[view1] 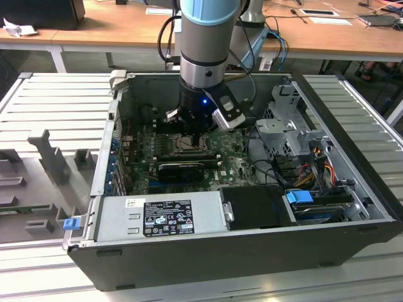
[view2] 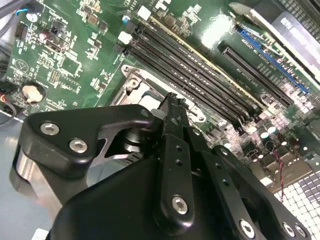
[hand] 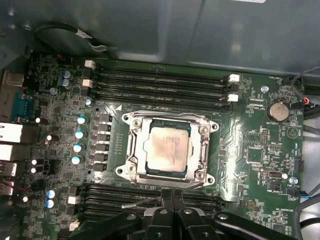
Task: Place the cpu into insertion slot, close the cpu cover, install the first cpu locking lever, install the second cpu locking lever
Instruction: 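Install the second cpu locking lever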
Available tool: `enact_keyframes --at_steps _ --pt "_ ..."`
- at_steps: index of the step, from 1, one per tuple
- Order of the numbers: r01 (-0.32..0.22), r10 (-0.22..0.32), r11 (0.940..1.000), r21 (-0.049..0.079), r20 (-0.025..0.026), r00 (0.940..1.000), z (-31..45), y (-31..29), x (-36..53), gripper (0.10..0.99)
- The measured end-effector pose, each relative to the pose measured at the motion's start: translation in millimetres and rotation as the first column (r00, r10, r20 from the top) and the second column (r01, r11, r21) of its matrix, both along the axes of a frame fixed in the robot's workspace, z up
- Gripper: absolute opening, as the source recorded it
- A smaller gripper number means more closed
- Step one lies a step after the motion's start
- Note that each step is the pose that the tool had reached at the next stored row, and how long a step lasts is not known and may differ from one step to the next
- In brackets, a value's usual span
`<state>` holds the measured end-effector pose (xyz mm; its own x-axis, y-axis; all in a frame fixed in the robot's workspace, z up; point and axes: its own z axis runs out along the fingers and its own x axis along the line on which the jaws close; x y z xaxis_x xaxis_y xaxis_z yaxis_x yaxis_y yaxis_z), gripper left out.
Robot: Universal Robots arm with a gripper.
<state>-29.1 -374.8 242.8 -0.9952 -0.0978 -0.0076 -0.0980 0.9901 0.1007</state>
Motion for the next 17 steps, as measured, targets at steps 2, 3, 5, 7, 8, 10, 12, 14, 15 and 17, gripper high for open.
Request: enact_keyframes --at_steps 2,3,5,7,8,10,12,14,15,17 --pt "0.000 0.000 1.0000 0.000 0.0000 1.0000 -0.1 -0.7 -4.0 0.106" --pt "0.000 0.000 1.0000 0.001 0.0001 1.0000 -0.2 -0.8 -5.3 0.106" --pt "0.000 0.000 1.0000 0.001 0.0001 1.0000 -0.4 -0.9 -8.3 0.106" --pt "0.000 0.000 1.0000 0.002 0.0001 1.0000 -0.5 -1.0 -11.0 0.106" --pt "0.000 0.000 1.0000 0.002 0.0000 1.0000 -0.6 -1.0 -12.0 0.106" --pt "0.000 0.000 1.0000 0.006 0.0000 1.0000 -1.1 -2.0 -13.1 0.106" --pt "0.000 0.000 0.9999 0.015 0.0000 1.0000 -1.4 -3.9 -13.9 0.106" --pt "0.000 0.000 0.9996 0.027 0.0000 1.0000 -1.5 -5.6 -14.3 0.106" --pt "0.000 0.000 0.9995 0.031 0.0000 1.0000 -1.5 -6.3 -14.4 0.106" --pt "0.000 0.000 0.9992 0.040 0.0000 1.0000 -1.5 -7.8 -14.8 0.106"
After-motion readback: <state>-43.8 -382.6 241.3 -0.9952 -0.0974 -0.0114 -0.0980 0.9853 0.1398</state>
